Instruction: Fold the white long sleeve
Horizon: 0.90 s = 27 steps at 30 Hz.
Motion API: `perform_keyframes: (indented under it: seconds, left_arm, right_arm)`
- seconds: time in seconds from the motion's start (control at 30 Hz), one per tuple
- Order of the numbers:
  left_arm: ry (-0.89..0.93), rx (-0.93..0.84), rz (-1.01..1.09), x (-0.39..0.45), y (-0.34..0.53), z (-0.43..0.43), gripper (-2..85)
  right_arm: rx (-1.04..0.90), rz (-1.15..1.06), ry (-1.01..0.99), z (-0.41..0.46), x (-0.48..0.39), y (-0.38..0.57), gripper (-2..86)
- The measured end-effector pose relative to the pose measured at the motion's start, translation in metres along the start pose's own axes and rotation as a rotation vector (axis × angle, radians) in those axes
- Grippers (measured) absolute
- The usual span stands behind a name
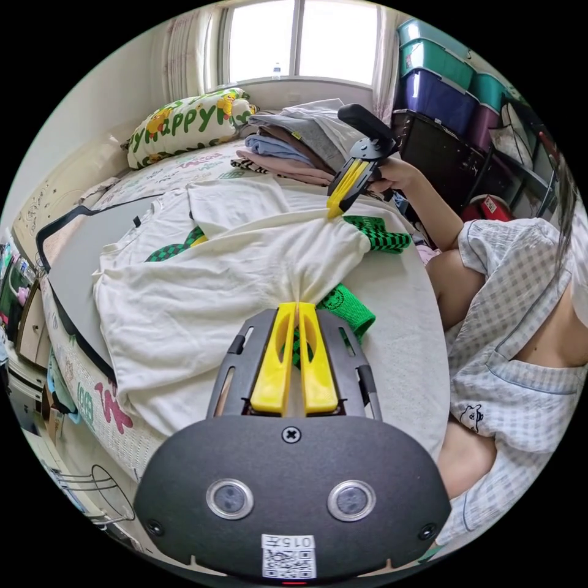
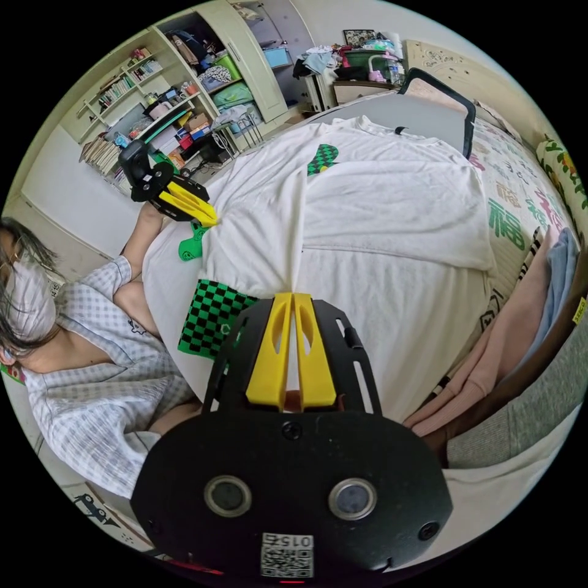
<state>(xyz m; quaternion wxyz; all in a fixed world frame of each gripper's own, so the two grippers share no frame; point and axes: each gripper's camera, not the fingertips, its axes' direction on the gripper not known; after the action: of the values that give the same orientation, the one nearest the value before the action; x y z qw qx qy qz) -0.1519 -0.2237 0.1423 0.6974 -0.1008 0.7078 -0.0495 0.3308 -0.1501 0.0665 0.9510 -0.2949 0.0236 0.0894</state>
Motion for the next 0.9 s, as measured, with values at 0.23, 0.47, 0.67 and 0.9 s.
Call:
perform_keyframes:
  seconds: [0.23,0.47,0.67,0.9]
  left_arm:
    - [0.021,0.066,0.02,0.006,0.001,-0.015,3.0]
    - [0.074,0.138,0.15,0.067,-0.042,-0.018,6.8]
    - [0.025,-0.053,0.216,0.096,-0.077,0.046,7.7]
    - [0.042,-0.054,0.199,0.095,-0.08,0.048,4.6]
  right_arm:
    - [0.075,-0.023,-0.061,-0.02,0.003,0.014,4.4]
    - [0.025,-0.151,-0.086,-0.022,-0.012,0.025,7.9]
    - [-0.006,-0.165,-0.092,-0.013,-0.009,0.021,4.7]
    - [-0.021,-0.163,-0.053,-0.022,-0.004,0.032,0.1]
